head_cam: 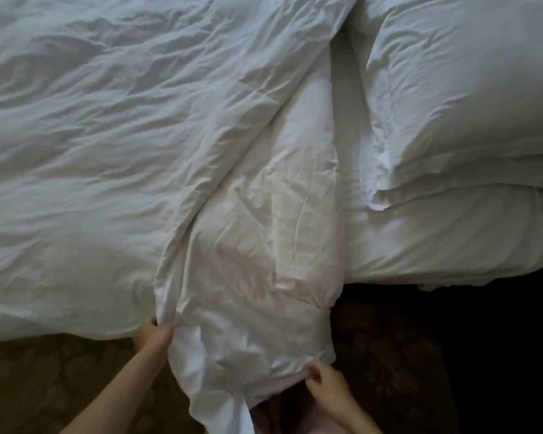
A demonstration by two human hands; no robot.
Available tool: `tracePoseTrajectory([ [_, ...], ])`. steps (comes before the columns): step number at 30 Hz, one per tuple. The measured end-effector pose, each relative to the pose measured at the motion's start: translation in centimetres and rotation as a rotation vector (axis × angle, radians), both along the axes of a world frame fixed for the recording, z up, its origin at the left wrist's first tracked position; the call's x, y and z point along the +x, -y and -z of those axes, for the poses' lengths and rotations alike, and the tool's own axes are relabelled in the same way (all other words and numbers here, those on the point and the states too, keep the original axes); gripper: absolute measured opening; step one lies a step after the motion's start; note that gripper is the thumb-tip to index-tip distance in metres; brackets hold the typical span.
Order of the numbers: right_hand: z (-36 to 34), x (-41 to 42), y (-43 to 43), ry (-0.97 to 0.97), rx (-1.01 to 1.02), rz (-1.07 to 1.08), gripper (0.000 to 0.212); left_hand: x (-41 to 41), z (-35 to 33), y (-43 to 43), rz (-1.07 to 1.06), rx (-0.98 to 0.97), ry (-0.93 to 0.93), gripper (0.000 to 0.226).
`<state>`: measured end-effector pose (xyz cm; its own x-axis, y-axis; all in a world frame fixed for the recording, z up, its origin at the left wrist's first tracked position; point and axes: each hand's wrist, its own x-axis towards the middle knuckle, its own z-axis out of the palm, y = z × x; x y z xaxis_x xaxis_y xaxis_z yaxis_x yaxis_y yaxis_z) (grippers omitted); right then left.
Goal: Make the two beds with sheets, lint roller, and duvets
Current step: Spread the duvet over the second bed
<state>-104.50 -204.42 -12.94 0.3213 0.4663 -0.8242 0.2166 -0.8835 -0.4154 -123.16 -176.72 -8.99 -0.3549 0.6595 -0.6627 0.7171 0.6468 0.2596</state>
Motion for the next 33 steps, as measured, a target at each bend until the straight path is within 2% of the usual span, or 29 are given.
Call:
tracePoseTrajectory([
  [2, 0.1, 4.9, -2.0, 0.111, -0.005, 0.234, 0.04, 0.6, 0.6, -0.2, -0.013, -0.033, 0.124, 0.043],
  [4, 0.3, 9.0, -4.4, 0.143, -0.004, 0.3, 0.056, 1.0, 2.2, -0.1, -0.017, -0.088, 0.26, 0.068],
  [6, 1.8, 10.7, -5.9, 0.031, -0.059, 0.364, 0.079, 1.5, 4.5, -0.2, 0.034, -0.103, 0.253, 0.08],
  [8, 4.5, 10.4, -6.0, -0.099, -0.111, 0.34, 0.097, 1.7, 6.7, -0.3, 0.083, -0.067, 0.183, 0.072],
  [9, 6.1, 9.8, -5.7, -0.132, -0.123, 0.317, 0.095, 1.5, 7.9, -0.4, 0.09, -0.043, 0.148, 0.064],
  [13, 10.6, 6.3, -3.9, 0.0, -0.02, 0.247, 0.038, 0.7, 10.1, -0.9, 0.188, 0.021, 0.034, 0.041],
  [15, 11.6, 4.0, -2.1, 0.078, 0.033, 0.255, 0.031, -0.5, 10.8, -0.5, 0.23, 0.055, 0.014, 0.038],
  [18, 11.1, 0.0, 0.3, 0.15, -0.031, 0.282, 0.026, -3.7, 11.0, -0.1, 0.257, 0.109, -0.129, 0.024],
  [20, 10.8, -1.2, 1.1, 0.005, -0.156, 0.23, 0.014, -5.9, 11.1, 0.2, 0.199, 0.112, -0.205, 0.015],
  [21, 10.3, -0.7, 1.1, -0.105, -0.243, 0.116, 0.007, -6.6, 10.9, 0.2, 0.159, 0.109, -0.238, 0.016],
  [22, 9.8, 0.4, 1.0, -0.206, -0.348, -0.007, 0.008, -6.9, 10.7, 0.1, 0.117, 0.114, -0.238, 0.013],
  [23, 9.6, 1.8, 0.8, -0.233, -0.411, -0.022, 0.013, -6.5, 10.2, -0.1, 0.089, 0.131, -0.195, 0.009],
  [24, 9.4, 3.3, 0.5, -0.158, -0.379, 0.074, 0.019, -5.7, 9.7, -0.6, 0.086, 0.163, -0.119, 0.011],
  [26, 8.4, 7.0, -1.1, 0.099, -0.129, 0.59, 0.026, -2.9, 8.4, -2.0, 0.096, 0.243, 0.049, 0.03],
  [27, 7.6, 9.1, -2.6, 0.155, 0.026, 0.828, 0.025, -1.3, 7.8, -2.9, 0.08, 0.278, 0.098, 0.036],
  [28, 6.6, 10.9, -4.6, 0.127, 0.164, 0.994, 0.025, 0.0, 7.4, -3.9, 0.046, 0.3, 0.124, 0.04],
  [30, 5.2, 13.5, -7.7, -0.014, 0.285, 1.105, 0.033, 2.0, 6.6, -5.1, -0.026, 0.315, 0.16, 0.051],
  [31, 4.6, 14.1, -8.8, -0.079, 0.293, 1.105, 0.044, 2.7, 6.2, -5.3, -0.028, 0.308, 0.171, 0.058],
  [33, 3.8, 13.9, -9.7, -0.188, 0.246, 1.091, 0.079, 3.8, 5.3, -5.0, 0.042, 0.291, 0.235, 0.063],
])
